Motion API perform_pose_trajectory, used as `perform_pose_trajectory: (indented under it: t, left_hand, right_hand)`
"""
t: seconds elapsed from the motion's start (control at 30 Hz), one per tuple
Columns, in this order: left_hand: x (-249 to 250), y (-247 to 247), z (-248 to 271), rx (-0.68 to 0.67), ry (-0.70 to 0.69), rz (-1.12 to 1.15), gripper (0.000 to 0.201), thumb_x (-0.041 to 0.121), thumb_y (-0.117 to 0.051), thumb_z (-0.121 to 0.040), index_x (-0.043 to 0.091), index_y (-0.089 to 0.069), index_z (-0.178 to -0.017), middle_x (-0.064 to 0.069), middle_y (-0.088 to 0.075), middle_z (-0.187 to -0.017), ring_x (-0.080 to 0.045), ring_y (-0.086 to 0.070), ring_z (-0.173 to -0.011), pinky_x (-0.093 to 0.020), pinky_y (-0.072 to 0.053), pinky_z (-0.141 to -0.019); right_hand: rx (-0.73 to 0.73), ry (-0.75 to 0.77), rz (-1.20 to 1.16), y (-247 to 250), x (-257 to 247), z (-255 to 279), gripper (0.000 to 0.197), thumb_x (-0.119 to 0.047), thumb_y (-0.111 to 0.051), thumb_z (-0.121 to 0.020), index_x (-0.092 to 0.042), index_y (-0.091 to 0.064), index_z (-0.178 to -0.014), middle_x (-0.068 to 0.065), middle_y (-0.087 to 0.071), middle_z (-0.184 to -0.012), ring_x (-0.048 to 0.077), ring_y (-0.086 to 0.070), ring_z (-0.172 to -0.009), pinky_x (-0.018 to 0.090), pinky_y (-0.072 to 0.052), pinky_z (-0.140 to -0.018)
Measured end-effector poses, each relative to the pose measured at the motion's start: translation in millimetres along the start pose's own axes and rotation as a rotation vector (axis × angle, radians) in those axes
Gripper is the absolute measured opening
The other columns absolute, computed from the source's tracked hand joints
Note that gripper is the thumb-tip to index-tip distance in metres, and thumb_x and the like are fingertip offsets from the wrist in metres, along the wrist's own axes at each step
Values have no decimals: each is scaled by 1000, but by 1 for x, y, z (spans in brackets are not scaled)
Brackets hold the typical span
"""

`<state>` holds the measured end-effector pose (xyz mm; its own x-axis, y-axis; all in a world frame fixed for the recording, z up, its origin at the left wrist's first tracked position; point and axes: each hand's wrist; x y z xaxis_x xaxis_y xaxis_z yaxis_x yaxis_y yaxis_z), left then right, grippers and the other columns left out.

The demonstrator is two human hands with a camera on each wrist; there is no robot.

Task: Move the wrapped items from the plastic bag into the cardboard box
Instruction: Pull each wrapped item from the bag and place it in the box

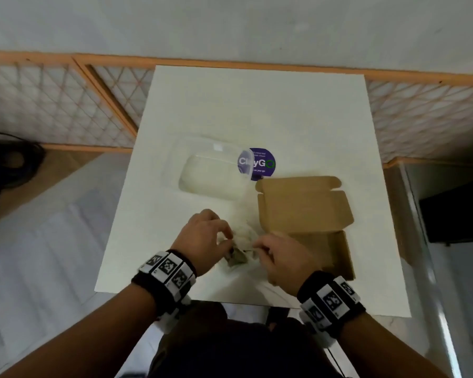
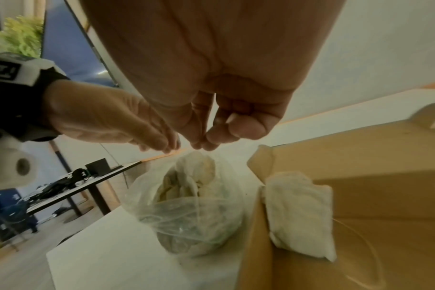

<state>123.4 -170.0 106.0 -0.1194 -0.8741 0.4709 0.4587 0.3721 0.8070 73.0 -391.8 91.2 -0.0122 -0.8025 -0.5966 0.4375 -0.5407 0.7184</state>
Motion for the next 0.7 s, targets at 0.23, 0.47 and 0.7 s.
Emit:
perform_pose_trajectory:
  t: [0.23,0.47,0.7]
  left_hand:
    - [-29,-23,16,-75,144,134,25,43,-71,-89,37,-70,-113,3,-52,-127,-19,-59,-110,-35,-50,-101]
    - [-22,-28,3,-81,110,205,46,28,-65,-92,31,-59,-138,0,-49,-135,-25,-60,-117,-37,-49,-103]
    - [-6,1,9,-91,-69,164,71,47,-75,-82,34,-50,-146,0,-35,-161,-22,-40,-143,-40,-37,-118]
  right_hand:
    - [-146,-57,323,-19,-28,-37,25,-43,-58,-97,-20,-62,-107,1,-51,-112,23,-58,-101,38,-52,-83]
    - [-100,-60,293,-11,-25,-28,19,-33,-51,-100,-19,-50,-88,0,-49,-98,23,-53,-85,44,-52,-77]
    - [-92,35,90,30,-37,-11,10,-36,-54,-104,-34,-53,-94,-9,-59,-85,9,-56,-76,33,-55,-72]
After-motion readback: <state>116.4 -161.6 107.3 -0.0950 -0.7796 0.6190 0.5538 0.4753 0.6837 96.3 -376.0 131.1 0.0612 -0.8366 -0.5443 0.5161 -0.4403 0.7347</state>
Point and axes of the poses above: each hand's wrist, its own z-axis away from the middle knuckle, its own y-axis out of the back of the hand, x = y × z
